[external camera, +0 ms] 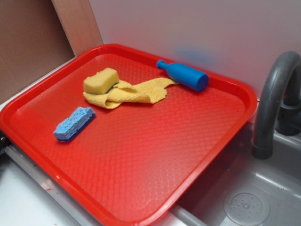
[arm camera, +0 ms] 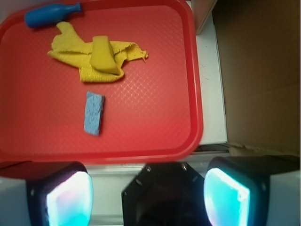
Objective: Grab the green sponge.
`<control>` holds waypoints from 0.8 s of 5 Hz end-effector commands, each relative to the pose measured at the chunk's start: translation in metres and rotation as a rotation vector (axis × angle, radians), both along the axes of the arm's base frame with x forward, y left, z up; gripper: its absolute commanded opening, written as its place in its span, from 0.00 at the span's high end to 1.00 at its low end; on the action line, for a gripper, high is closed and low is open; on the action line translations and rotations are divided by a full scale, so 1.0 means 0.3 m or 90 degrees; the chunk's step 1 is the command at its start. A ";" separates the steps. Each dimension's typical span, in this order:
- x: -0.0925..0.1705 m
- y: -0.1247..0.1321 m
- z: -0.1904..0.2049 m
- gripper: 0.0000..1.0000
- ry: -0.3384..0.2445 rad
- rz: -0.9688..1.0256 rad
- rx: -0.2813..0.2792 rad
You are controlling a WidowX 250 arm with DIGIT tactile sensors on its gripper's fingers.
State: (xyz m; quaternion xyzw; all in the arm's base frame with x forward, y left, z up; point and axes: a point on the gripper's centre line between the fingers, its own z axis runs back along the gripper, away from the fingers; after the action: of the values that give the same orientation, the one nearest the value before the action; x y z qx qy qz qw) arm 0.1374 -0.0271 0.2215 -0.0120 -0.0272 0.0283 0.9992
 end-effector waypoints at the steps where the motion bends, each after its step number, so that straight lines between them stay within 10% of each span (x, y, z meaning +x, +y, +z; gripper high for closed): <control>1: 0.197 -0.067 -0.073 0.00 -0.050 -0.008 -0.037; 4: 0.385 -0.239 -0.371 0.00 0.001 -0.013 -0.018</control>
State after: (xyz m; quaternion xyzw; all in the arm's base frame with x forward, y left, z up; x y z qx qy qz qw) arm 0.2480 -0.0917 0.0953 -0.0171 0.0014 0.0242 0.9996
